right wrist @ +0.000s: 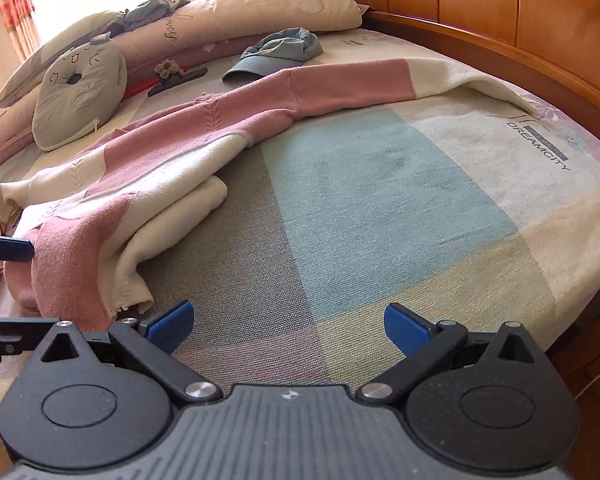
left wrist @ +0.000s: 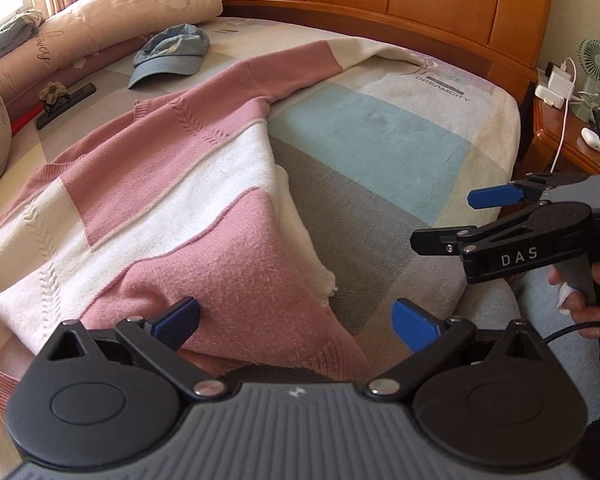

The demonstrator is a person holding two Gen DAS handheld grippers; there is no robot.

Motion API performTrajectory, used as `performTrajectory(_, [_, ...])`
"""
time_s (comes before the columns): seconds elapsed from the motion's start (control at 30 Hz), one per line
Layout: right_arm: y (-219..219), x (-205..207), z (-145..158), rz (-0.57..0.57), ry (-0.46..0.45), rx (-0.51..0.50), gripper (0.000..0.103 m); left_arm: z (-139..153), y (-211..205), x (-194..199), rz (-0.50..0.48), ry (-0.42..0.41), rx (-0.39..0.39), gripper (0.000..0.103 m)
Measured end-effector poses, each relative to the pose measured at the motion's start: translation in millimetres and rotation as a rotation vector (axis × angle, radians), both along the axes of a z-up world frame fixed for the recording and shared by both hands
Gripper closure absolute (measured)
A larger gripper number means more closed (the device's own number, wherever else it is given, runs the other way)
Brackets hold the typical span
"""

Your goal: Fold clothes

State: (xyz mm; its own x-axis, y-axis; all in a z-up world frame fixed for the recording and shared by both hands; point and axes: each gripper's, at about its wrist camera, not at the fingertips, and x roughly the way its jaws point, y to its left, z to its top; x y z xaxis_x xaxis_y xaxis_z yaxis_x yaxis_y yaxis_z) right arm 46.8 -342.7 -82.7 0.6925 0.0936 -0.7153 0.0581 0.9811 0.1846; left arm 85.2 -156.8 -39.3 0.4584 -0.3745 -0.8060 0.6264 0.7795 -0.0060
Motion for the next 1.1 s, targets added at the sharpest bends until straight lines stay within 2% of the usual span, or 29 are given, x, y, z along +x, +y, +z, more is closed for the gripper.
performTrajectory(0.4, [3, 3, -1, -0.018, 0.025, -0.027, 0.000, -25, 2, 6, -0.023, 0.065, -0.034, 0.001])
performTrajectory(0.57, [9, 7, -2, -0.016, 0.052, -0.049, 0.000, -24, 6, 26, -0.020, 0.059, -0.071, 0.001])
performTrajectory(0.8, [20, 13, -3, -0.005, 0.083, -0.087, 0.000, -31, 15, 69, 0.038, 0.041, -0.048, 0.001])
performTrajectory(0.97, [24, 17, -1, -0.002, 0.099, -0.104, 0.000, -23, 19, 78, 0.015, -0.001, -0.023, 0.001])
performTrajectory(1.1, [26, 21, 0, -0.003, 0.105, -0.109, 0.000, -10, 30, 87, 0.017, -0.105, 0.037, 0.001])
